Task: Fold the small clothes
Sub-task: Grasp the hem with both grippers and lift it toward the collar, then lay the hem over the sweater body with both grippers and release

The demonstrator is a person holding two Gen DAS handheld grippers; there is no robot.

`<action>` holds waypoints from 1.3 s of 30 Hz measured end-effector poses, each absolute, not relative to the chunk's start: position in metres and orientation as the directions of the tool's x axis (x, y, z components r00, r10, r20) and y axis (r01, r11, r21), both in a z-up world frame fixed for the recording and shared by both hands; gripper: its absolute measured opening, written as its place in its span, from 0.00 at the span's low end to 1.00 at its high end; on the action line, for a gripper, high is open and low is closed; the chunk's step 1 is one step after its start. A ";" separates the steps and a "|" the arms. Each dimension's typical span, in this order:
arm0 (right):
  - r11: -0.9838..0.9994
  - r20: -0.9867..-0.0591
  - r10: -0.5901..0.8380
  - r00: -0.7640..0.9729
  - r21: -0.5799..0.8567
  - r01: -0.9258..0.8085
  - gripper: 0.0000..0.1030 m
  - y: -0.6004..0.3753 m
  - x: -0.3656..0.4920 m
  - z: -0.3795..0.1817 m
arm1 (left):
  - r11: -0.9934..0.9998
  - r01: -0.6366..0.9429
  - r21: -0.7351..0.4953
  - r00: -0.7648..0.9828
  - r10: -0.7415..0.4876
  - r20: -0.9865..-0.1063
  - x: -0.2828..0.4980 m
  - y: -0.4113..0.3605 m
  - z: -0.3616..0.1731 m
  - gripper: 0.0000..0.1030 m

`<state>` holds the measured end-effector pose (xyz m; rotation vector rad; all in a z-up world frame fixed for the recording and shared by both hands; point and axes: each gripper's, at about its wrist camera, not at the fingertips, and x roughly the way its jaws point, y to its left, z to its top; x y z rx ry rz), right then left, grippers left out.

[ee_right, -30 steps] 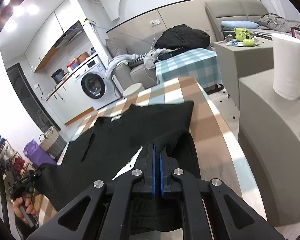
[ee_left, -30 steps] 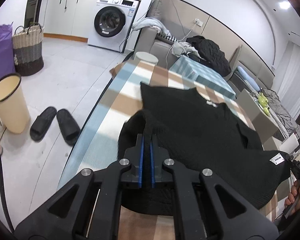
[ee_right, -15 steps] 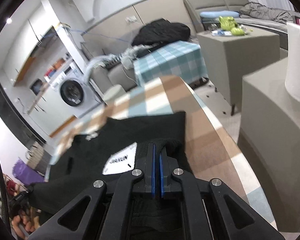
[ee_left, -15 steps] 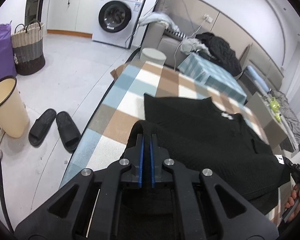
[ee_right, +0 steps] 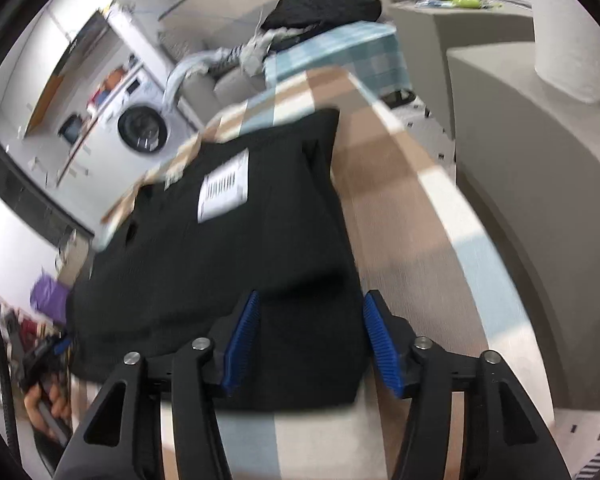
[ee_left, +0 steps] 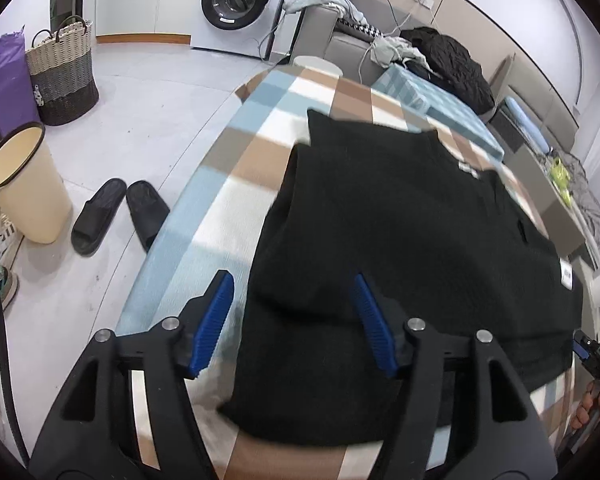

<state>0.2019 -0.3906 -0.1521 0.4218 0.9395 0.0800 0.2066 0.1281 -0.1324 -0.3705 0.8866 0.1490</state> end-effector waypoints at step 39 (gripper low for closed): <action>0.979 -0.786 0.153 0.599 0.202 0.015 0.44 -0.363 0.154 -0.153 | 0.965 -0.215 -0.148 0.635 0.023 -0.773 0.119 0.096 -0.137 0.23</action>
